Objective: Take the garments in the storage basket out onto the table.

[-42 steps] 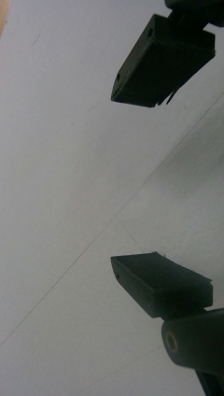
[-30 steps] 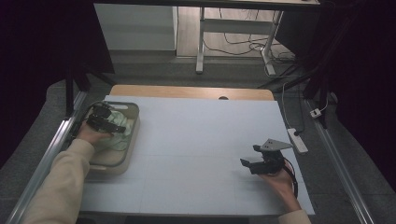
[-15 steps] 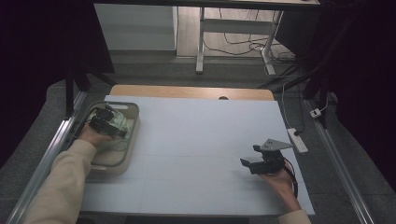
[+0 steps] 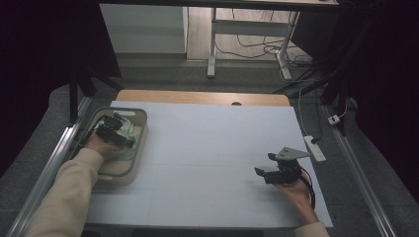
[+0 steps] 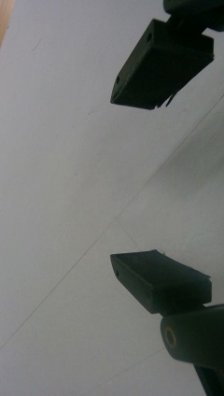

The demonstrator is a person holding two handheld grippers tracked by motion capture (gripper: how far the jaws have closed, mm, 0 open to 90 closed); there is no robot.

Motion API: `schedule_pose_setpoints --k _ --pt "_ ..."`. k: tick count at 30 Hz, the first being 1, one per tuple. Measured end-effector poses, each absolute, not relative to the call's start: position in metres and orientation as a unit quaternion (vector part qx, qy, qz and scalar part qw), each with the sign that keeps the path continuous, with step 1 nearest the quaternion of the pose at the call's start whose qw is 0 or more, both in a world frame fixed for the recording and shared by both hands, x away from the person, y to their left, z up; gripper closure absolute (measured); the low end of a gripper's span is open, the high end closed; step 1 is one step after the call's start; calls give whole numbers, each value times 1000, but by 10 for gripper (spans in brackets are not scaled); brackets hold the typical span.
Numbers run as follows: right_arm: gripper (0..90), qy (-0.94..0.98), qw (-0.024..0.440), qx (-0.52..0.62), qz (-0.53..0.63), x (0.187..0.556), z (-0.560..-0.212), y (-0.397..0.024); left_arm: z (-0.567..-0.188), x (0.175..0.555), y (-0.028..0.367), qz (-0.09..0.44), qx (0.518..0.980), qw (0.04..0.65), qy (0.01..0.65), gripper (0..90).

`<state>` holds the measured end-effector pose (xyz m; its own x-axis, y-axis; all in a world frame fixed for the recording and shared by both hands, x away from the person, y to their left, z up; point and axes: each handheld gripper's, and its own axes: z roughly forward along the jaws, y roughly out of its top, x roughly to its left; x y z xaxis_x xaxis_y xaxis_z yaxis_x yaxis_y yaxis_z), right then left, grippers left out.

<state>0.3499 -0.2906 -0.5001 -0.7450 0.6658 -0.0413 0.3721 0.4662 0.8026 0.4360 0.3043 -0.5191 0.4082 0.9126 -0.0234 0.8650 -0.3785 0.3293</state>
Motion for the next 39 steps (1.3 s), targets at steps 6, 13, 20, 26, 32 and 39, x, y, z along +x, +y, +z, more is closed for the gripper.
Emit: schedule_pose_setpoints --k 6,13,20,26,32,39 --pt "194 838 181 310 410 349 -500 -290 -513 433 300 87 835 156 520 350" --pt "195 838 181 310 411 350 -500 -290 -511 431 295 111 839 155 510 747" --pt "198 839 182 310 408 350 -501 -290 -512 429 295 121 836 159 510 823" --pt "199 840 183 311 406 350 -501 -290 -510 427 297 121 833 172 511 832" --pt "201 840 183 313 404 350 -501 -290 -501 421 302 121 817 222 518 832" --pt "201 840 183 312 404 350 -501 -291 -484 408 311 146 784 286 531 831"
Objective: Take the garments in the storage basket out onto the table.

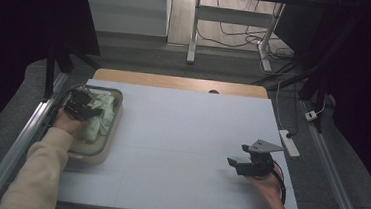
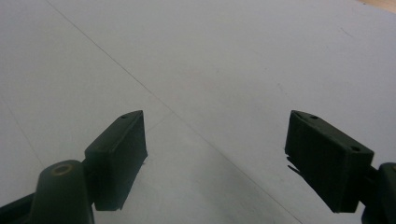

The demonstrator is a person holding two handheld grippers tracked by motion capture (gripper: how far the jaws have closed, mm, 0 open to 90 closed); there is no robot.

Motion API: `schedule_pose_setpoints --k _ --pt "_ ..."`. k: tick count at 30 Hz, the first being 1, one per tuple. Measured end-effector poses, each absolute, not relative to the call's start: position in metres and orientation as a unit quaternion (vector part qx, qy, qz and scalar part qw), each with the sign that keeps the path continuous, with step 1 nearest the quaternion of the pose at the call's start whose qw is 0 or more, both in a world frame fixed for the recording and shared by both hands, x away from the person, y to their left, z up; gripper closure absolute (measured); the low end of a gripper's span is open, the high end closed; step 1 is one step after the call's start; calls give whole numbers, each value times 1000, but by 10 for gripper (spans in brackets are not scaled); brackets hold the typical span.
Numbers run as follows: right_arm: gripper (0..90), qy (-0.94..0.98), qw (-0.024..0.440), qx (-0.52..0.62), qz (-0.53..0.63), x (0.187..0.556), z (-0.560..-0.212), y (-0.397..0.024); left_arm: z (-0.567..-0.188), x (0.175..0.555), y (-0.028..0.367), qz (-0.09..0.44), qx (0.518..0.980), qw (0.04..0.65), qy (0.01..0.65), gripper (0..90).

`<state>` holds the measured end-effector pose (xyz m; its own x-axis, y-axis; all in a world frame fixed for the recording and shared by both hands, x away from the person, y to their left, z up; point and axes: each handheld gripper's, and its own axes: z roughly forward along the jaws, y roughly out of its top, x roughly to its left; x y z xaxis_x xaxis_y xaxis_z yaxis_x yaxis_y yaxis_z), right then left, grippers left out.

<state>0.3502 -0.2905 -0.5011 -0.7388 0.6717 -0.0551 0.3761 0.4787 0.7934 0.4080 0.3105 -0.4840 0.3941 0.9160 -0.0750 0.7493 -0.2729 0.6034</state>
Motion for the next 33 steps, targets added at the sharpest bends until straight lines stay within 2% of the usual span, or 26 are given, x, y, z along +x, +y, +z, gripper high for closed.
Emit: schedule_pose_setpoints --k 12,33 --pt "201 841 184 313 402 350 -502 -290 -466 384 320 181 729 387 534 831" --pt "203 839 184 313 404 351 -502 -292 -441 372 318 193 705 450 514 829"
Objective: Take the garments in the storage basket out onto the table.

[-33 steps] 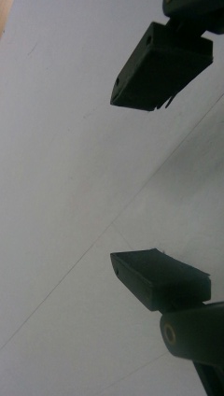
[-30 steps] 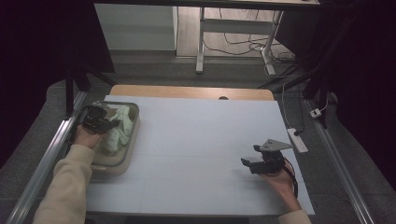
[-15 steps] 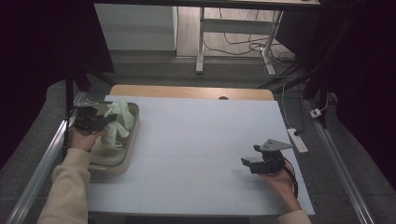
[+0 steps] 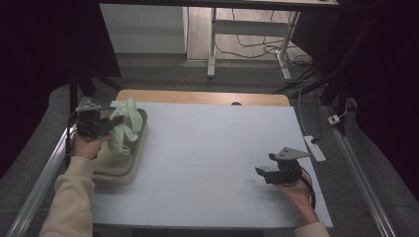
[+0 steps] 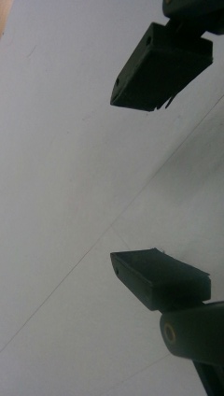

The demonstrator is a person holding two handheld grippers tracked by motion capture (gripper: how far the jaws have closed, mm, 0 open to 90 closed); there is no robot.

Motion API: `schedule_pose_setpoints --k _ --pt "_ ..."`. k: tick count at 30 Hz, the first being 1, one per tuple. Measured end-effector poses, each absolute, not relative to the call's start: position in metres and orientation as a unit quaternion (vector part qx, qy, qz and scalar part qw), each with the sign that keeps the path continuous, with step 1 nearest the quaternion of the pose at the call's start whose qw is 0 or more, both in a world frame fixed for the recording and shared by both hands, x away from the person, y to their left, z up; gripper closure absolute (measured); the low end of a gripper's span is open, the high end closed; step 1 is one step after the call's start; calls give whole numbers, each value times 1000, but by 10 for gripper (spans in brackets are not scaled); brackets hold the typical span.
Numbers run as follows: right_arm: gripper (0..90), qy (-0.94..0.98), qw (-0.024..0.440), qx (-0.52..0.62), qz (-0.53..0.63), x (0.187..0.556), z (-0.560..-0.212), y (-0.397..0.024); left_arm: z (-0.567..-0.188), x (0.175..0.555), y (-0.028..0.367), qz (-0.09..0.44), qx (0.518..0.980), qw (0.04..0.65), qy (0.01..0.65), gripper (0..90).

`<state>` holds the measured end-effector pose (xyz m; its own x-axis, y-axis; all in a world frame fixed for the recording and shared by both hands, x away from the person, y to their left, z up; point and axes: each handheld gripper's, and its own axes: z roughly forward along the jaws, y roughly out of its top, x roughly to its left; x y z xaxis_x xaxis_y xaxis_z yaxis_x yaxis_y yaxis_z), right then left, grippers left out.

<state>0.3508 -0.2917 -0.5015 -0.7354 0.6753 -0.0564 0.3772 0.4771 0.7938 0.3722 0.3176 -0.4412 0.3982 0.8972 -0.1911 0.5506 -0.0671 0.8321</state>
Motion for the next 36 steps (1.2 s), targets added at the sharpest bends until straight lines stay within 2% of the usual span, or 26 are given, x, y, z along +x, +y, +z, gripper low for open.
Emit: schedule_pose_setpoints --k 36 --pt "205 841 187 313 401 351 -502 -291 -401 349 313 212 683 515 474 826"
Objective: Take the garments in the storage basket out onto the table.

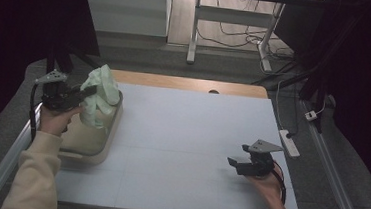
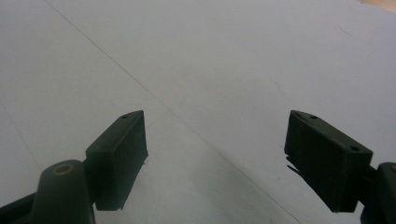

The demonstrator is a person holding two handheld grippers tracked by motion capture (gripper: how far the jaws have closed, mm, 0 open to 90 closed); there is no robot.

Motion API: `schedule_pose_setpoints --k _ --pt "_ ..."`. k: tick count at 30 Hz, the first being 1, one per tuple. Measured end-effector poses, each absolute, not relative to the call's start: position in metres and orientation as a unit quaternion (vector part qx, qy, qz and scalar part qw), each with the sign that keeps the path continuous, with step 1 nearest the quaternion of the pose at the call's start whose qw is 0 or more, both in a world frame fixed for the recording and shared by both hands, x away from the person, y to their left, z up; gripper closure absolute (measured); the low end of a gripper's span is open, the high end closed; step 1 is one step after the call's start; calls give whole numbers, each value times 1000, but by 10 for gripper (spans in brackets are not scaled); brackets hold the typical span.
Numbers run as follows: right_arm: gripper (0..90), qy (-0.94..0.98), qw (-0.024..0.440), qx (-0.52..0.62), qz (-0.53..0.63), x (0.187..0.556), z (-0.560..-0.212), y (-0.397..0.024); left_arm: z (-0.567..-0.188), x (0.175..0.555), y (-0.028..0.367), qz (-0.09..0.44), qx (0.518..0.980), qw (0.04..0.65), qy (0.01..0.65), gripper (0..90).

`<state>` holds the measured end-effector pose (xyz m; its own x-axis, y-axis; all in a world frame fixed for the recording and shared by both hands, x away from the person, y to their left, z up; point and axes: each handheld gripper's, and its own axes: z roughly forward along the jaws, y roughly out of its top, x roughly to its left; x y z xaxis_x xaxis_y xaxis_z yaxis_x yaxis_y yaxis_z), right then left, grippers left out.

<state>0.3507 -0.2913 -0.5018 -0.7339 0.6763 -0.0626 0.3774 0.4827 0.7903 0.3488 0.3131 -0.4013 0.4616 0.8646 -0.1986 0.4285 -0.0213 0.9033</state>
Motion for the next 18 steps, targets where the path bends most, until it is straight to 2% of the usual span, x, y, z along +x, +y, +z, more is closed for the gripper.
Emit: schedule_pose_setpoints --k 18 --pt "206 841 186 314 400 351 -502 -291 -384 337 305 216 673 548 448 826"
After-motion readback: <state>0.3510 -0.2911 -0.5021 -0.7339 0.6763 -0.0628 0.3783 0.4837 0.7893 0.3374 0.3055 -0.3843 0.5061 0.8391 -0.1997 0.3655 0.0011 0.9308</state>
